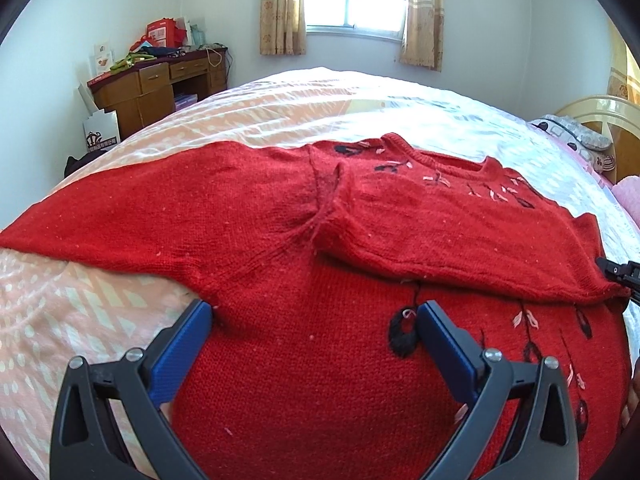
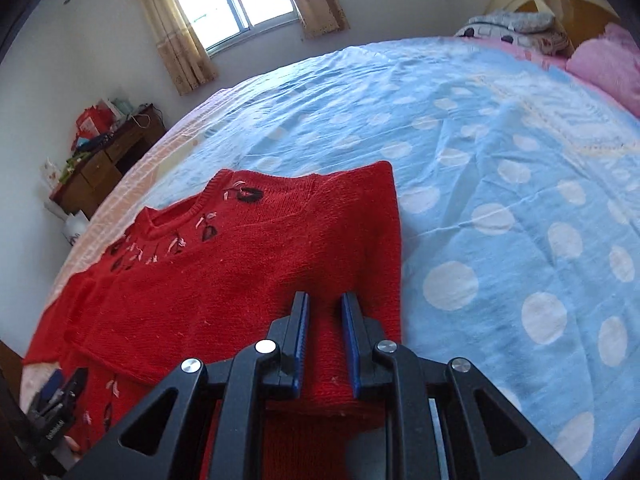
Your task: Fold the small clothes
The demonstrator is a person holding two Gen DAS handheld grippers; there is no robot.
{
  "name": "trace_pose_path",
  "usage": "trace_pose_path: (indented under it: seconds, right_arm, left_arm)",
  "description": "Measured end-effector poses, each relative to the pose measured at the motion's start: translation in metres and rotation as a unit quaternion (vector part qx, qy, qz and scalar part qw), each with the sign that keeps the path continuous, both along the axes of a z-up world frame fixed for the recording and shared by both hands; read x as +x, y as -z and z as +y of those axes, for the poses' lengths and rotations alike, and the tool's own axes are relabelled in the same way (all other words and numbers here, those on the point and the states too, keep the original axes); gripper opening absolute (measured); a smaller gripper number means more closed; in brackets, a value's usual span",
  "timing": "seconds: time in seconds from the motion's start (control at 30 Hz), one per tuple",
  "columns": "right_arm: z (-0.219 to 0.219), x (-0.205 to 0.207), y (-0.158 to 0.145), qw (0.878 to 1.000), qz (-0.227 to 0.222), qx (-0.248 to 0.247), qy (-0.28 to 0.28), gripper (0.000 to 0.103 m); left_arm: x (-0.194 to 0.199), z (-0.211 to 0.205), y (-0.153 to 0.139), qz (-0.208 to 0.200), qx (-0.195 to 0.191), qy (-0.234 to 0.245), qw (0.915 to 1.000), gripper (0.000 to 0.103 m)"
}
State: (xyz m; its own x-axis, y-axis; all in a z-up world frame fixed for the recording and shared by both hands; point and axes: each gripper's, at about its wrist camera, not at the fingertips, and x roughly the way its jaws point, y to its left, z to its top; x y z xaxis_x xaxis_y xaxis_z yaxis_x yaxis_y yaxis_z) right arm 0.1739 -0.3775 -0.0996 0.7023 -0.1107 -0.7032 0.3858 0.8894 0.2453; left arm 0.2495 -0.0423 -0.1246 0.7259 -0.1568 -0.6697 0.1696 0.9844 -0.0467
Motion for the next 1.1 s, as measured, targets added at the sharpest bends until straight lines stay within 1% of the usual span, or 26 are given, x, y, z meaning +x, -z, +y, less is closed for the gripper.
trace_pose_path:
  seconds: [0.13, 0.17, 0.23, 0.27, 0.3, 0.33, 0.37, 0.4, 0.47, 0.5, 0.53, 0.57, 0.6, 0.63, 0.67, 0.7, 0.73, 0.77, 0.8, 0.83, 0.87, 0.9, 0.97, 1.0, 1.1]
  right_arm:
    - [0.008, 0.002, 0.000, 0.999, 0.008, -0.034, 0.002, 0.018]
    - [0.007, 0.000, 0.001, 0.999, 0.008, -0.039, 0.003, 0.018]
    - [0.008, 0.000, 0.002, 0.999, 0.008, -0.042, 0.004, 0.018]
    - [0.008, -0.001, 0.002, 0.999, 0.006, -0.041, 0.005, 0.018]
    - [0.008, 0.000, 0.002, 0.999, 0.006, -0.041, 0.005, 0.018]
    - [0.007, -0.001, 0.002, 0.999, 0.005, -0.040, 0.005, 0.018]
    - [0.008, -0.001, 0.002, 0.999, 0.004, -0.041, 0.006, 0.018]
    - [0.008, -0.001, 0.002, 0.999, 0.004, -0.042, 0.007, 0.018]
    - [0.010, -0.003, 0.002, 0.999, 0.000, -0.047, 0.010, 0.018]
    - [0.011, -0.004, 0.001, 0.999, -0.002, -0.048, 0.011, 0.018]
    - [0.011, -0.004, 0.001, 0.999, -0.004, -0.048, 0.012, 0.018]
    - [0.011, -0.005, 0.002, 0.999, -0.004, -0.046, 0.012, 0.018]
    - [0.011, -0.005, 0.002, 0.999, -0.005, -0.045, 0.012, 0.018]
    - [0.011, -0.005, 0.002, 0.999, -0.004, -0.045, 0.013, 0.018]
    - [0.011, -0.004, 0.002, 0.999, -0.004, -0.045, 0.013, 0.018]
    - [0.012, -0.004, 0.002, 0.999, -0.003, -0.047, 0.013, 0.018]
    - [0.012, -0.004, 0.002, 0.999, -0.002, -0.049, 0.013, 0.018]
    - [0.012, -0.004, 0.002, 0.999, -0.002, -0.050, 0.013, 0.018]
    - [0.013, -0.004, 0.001, 0.999, -0.001, -0.051, 0.013, 0.018]
    - [0.013, -0.003, 0.001, 0.999, -0.001, -0.053, 0.013, 0.018]
    - [0.013, -0.003, 0.002, 0.998, 0.000, -0.054, 0.014, 0.018]
    - [0.014, -0.003, 0.001, 0.998, 0.000, -0.057, 0.015, 0.018]
    - [0.016, -0.005, 0.000, 0.998, -0.002, -0.066, 0.021, 0.018]
    - [0.017, -0.007, -0.001, 0.997, -0.006, -0.071, 0.025, 0.018]
    - [0.020, -0.014, -0.006, 0.996, -0.026, -0.082, 0.029, 0.018]
  left_arm:
    - [0.002, 0.003, -0.004, 0.014, -0.006, 0.000, 0.9999, 0.103]
    - [0.003, 0.008, -0.009, 0.021, -0.019, -0.001, 0.9996, 0.103]
    - [0.005, 0.018, -0.019, 0.020, -0.052, 0.000, 0.9985, 0.103]
    - [0.006, 0.025, -0.027, 0.008, -0.074, -0.002, 0.9973, 0.103]
    - [0.006, 0.031, -0.036, -0.015, -0.094, 0.000, 0.9955, 0.103]
    - [0.009, 0.035, -0.044, -0.035, -0.103, 0.007, 0.9940, 0.103]
    - [0.012, 0.035, -0.047, -0.042, -0.102, 0.012, 0.9938, 0.103]
    - [0.022, 0.031, -0.050, -0.043, -0.091, 0.019, 0.9948, 0.103]
    - [0.037, 0.022, -0.048, -0.030, -0.072, 0.029, 0.9965, 0.101]
    - [0.046, 0.015, -0.044, -0.018, -0.063, 0.038, 0.9971, 0.095]
    - [0.056, 0.007, -0.037, 0.000, -0.056, 0.045, 0.9974, 0.086]
    - [0.060, 0.003, -0.033, 0.011, -0.052, 0.049, 0.9973, 0.079]
    - [0.066, -0.003, -0.028, 0.027, -0.048, 0.056, 0.9969, 0.063]
    - [0.070, -0.011, -0.021, 0.045, -0.042, 0.067, 0.9958, 0.050]
    - [0.072, -0.015, -0.017, 0.055, -0.038, 0.073, 0.9951, 0.045]
    - [0.073, -0.020, -0.014, 0.063, -0.028, 0.078, 0.9946, 0.044]
    - [0.070, -0.023, -0.016, 0.058, -0.021, 0.081, 0.9948, 0.042]
    - [0.068, -0.023, -0.017, 0.056, -0.026, 0.092, 0.9938, 0.041]
    - [0.066, -0.021, -0.017, 0.055, -0.030, 0.097, 0.9933, 0.034]
    - [0.066, -0.020, -0.017, 0.054, -0.031, 0.096, 0.9934, 0.022]
    - [0.066, -0.016, -0.018, 0.055, -0.037, 0.091, 0.9936, 0.016]
    - [0.066, -0.009, -0.019, 0.057, -0.054, 0.088, 0.9930, 0.012]
    - [0.065, 0.001, -0.025, 0.051, -0.089, 0.091, 0.9906, 0.010]
    - [0.062, 0.004, -0.029, 0.041, -0.096, 0.089, 0.9906, 0.010]
    - [0.059, 0.007, -0.038, 0.026, -0.096, 0.085, 0.9914, 0.010]
